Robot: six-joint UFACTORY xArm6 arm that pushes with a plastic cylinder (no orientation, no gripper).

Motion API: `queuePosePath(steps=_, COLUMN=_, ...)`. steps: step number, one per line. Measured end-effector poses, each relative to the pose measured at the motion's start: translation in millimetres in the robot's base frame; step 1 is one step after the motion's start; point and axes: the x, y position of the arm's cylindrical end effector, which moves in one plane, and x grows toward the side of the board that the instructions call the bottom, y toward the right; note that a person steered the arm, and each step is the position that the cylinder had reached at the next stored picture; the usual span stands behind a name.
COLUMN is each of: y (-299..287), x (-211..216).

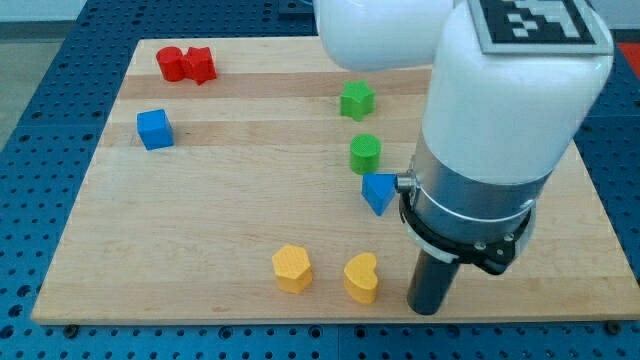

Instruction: Push the blue triangle towards the center left

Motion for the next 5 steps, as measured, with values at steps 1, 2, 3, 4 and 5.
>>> queuePosePath(steps=1, y=0.0, x=-5.8)
queuePosePath(steps=2, y=0.0, x=-6.9)
queuePosePath(steps=3, y=0.0, x=-11.1)
queuePosePath(steps=4, y=13.5, x=-83.8)
queuePosePath(steps=5, y=22.3, x=-123.4)
